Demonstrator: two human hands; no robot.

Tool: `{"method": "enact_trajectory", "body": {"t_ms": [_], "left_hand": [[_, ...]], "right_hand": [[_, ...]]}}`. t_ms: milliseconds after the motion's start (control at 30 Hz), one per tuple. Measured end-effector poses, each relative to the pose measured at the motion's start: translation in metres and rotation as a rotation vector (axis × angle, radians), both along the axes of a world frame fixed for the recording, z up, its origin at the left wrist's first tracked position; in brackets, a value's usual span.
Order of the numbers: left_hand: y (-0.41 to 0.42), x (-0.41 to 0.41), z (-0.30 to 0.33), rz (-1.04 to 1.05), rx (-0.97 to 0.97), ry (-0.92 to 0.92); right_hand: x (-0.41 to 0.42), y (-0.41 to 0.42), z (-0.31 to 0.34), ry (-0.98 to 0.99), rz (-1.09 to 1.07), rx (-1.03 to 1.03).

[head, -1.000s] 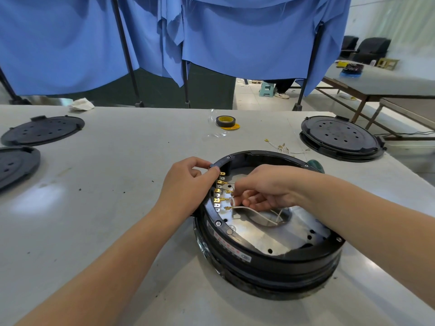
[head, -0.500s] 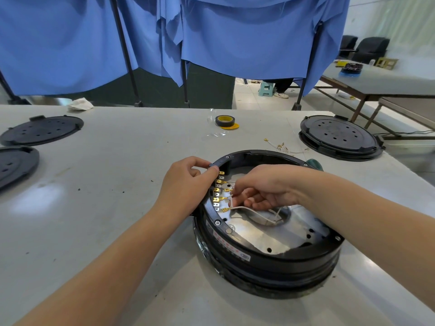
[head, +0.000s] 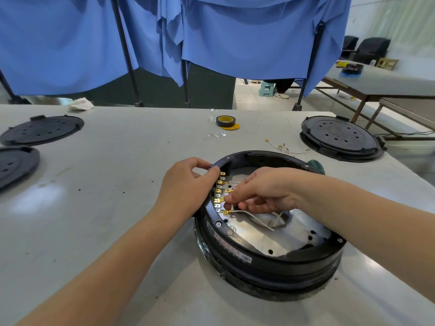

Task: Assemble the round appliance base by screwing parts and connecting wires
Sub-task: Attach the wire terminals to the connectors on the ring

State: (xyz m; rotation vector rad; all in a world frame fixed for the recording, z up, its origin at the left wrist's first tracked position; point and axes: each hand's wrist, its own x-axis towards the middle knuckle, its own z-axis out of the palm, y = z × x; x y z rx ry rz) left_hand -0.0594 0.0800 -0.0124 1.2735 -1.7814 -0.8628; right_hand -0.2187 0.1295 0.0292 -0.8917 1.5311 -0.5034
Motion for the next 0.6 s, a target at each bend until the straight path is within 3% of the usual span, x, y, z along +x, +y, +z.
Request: {"method": "enact_trajectory", "body": {"t_ms": [600], "left_hand": [[-0.001, 0.0, -0.001, 0.006, 0.008, -0.032]], "right_hand": [[0.023, 0.012, -0.008, -0.015, -0.23, -0.068]]}}
